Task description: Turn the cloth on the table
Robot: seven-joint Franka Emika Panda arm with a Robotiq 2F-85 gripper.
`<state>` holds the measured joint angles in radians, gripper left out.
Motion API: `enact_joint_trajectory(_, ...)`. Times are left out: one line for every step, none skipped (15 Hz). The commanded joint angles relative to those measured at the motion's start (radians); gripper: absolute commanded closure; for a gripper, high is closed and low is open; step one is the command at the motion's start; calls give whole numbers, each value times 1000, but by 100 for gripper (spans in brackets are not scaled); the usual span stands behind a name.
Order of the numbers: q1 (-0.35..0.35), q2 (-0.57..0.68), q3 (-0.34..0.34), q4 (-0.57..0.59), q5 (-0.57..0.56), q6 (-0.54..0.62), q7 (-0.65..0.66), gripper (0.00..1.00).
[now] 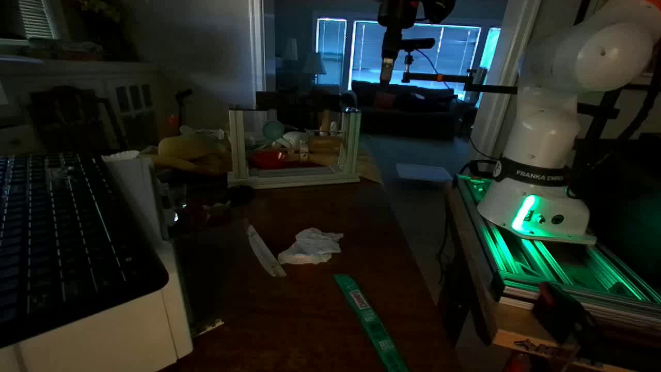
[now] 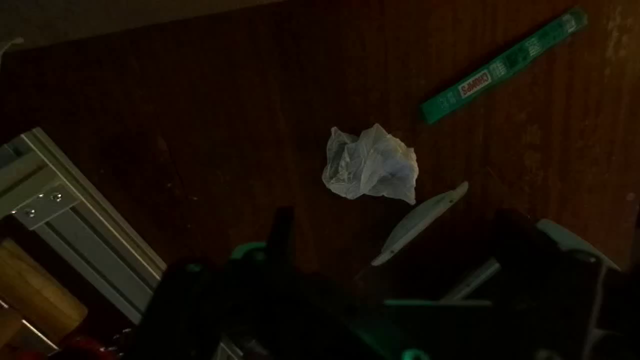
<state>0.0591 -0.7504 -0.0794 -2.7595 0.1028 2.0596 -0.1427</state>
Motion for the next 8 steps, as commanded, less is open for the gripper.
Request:
enact_joint_trajectory(-6, 1, 5, -1, 4, -3, -4, 0)
enact_joint_trajectory(-6, 3, 6, -4, 4, -3, -4, 0)
enact_joint_trajectory(-6, 5, 6, -5, 4, -3, -4, 0)
enact_joint_trajectory(-6, 7, 6, -6, 4, -3, -4, 0)
enact_joint_trajectory(-6, 7, 6, -6, 4, -3, -4, 0)
enact_joint_trajectory(-6, 7, 6, -6, 4, -3, -4, 0)
enact_joint_trajectory(-6, 7, 6, -6, 4, -3, -4, 0)
enact_joint_trajectory(-6, 7, 6, -6, 4, -3, -4, 0)
